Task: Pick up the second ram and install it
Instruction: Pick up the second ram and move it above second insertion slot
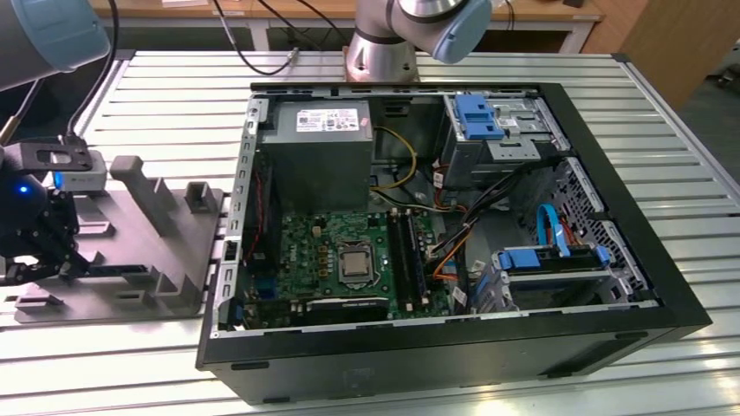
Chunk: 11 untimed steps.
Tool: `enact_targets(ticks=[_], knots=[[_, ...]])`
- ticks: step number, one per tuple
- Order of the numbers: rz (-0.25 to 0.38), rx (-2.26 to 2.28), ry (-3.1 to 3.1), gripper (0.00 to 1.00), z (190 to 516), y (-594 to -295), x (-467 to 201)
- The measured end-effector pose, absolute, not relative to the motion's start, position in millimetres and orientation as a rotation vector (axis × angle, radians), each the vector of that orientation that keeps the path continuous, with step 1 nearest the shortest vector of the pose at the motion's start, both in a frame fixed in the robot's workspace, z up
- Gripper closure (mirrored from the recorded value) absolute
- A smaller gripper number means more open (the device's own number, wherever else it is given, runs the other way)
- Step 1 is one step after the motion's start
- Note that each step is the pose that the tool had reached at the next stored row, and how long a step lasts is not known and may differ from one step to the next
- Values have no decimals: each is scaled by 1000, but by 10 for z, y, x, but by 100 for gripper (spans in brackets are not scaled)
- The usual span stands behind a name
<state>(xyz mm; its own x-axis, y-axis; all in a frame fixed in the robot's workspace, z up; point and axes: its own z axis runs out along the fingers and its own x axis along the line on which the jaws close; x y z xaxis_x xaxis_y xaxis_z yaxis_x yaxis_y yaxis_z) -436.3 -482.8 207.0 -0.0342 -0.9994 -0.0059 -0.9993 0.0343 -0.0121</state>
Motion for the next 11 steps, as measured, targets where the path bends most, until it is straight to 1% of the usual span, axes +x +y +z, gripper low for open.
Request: enact_targets(ticks=[11], knots=[[-7, -2174, 2250, 89, 2109, -4828, -4363]])
